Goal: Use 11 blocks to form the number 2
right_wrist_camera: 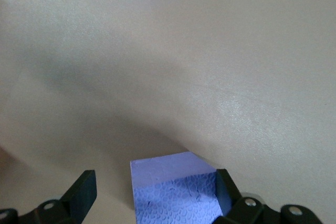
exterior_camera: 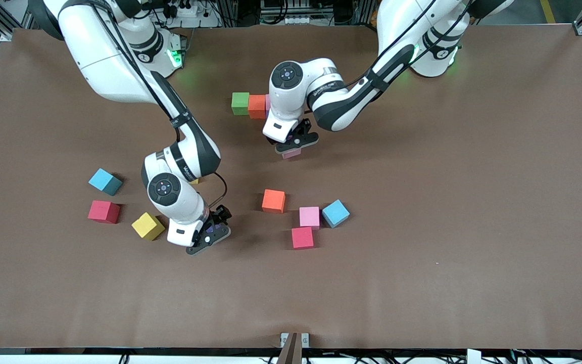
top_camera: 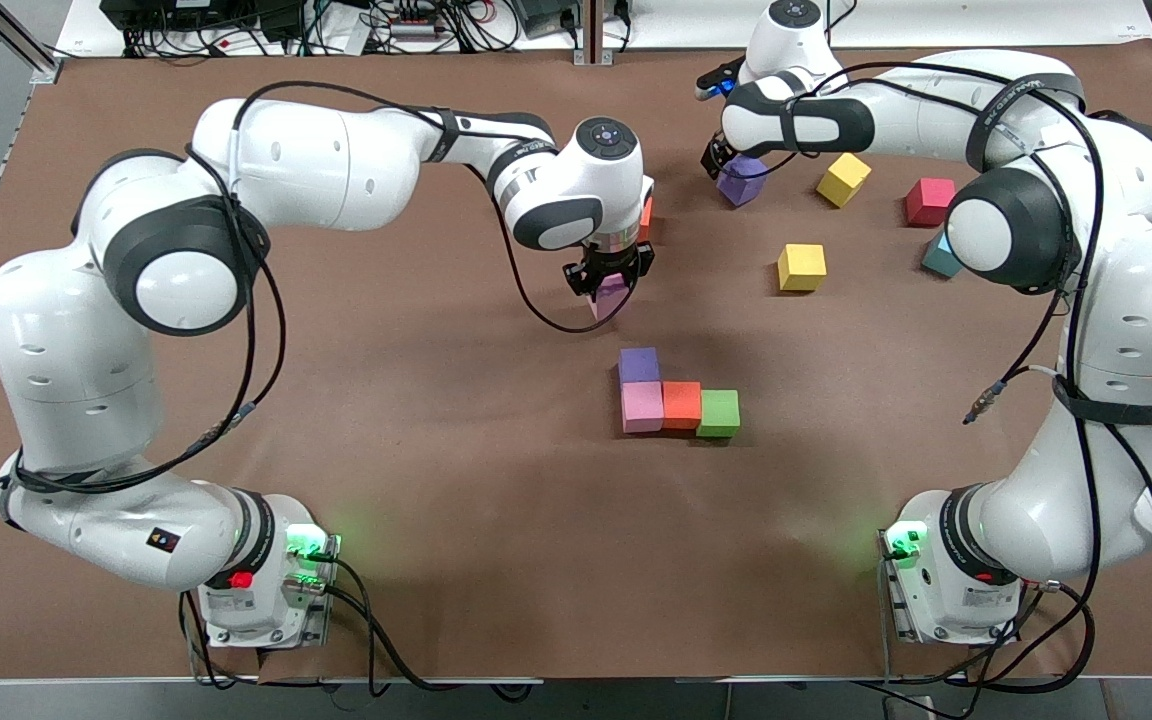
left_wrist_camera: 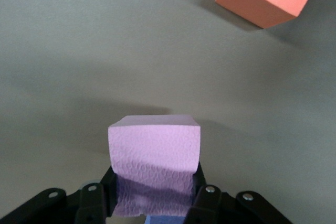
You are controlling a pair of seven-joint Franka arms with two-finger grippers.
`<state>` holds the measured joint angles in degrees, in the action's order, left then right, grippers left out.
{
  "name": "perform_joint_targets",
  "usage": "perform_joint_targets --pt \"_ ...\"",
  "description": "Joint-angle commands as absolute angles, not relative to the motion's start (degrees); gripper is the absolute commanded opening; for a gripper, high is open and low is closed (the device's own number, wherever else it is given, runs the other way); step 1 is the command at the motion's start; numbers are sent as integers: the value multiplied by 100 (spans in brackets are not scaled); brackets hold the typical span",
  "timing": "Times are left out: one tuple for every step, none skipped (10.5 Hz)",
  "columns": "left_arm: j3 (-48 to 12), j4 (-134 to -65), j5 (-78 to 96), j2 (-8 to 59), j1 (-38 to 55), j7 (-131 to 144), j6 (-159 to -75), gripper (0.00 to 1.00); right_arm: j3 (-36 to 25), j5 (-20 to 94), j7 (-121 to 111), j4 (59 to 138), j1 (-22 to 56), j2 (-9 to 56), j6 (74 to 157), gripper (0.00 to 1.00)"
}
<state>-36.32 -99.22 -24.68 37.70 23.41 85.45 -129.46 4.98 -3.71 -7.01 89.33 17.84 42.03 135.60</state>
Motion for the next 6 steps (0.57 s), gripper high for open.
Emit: perform_joint_targets --pt "-3568 -9590 -2751 3972 2600 8245 -12841 0 545 -466 -695 8921 1740 4193 13605 100" --pt "-3481 -9571 -2760 3999 2749 8175 -12841 0 545 -414 -686 8912 1749 4166 13605 100" --pt "-3393 -9571 -2751 3999 2899 8130 -12841 0 545 -396 -686 8895 1758 4157 13597 100" --pt "-3332 -9571 -2742 4016 3040 8121 -12841 0 545 -396 -686 8868 1758 4157 13579 100" --pt "-3201 -9571 -2768 4034 3128 8095 -12841 0 554 -404 -694 8842 1758 4140 13562 100" --pt "-3173 -9571 -2760 4043 3216 8025 -12841 0 554 -404 -703 8824 1758 4122 13544 100"
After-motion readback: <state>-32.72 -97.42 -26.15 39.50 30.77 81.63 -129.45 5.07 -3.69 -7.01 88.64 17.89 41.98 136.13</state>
